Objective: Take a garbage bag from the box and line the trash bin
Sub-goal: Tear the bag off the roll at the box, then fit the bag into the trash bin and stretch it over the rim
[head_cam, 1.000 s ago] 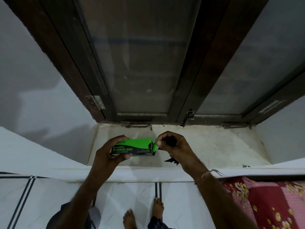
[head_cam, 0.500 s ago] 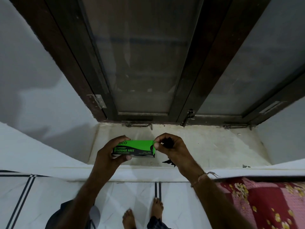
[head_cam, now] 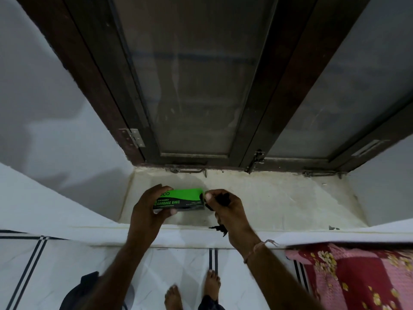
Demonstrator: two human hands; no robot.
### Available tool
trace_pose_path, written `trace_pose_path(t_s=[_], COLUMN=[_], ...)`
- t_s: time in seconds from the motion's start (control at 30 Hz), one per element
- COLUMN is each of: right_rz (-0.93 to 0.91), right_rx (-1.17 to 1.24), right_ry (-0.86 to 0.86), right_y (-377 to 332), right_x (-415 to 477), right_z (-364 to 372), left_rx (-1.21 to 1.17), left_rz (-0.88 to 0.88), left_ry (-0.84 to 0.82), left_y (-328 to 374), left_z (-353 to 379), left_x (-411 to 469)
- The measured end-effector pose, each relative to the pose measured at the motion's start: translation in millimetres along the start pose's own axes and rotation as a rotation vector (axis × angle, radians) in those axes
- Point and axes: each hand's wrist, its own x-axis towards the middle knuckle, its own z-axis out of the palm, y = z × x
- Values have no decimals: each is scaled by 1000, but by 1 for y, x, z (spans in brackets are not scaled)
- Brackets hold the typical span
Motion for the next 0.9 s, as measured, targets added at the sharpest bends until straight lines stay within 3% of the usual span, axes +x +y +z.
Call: trace_pose_path(t_s=[0.1, 0.3, 0.4, 0.47, 0.63, 0.9], right_rz=[69, 97, 33, 6, 58, 134], right_rx=[-27, -70, -34, -16, 40, 64], right_ry=[22, 69, 101, 90, -158, -281], right_y=[12, 25, 10, -4, -12, 57], right_x=[4, 15, -9, -34, -108, -233], right_z=[15, 19, 15, 21, 68, 184], left_rx=[135, 260, 328, 205, -439, -662], left_rz=[-26, -87, -80, -30, -307, -467], left_ry=[61, 10, 147, 215, -104, 24], left_y=[-7, -10, 8, 33, 78, 11], left_z=[8, 8, 6, 3, -20, -120], left_x=[5, 8, -11, -33, -104, -224])
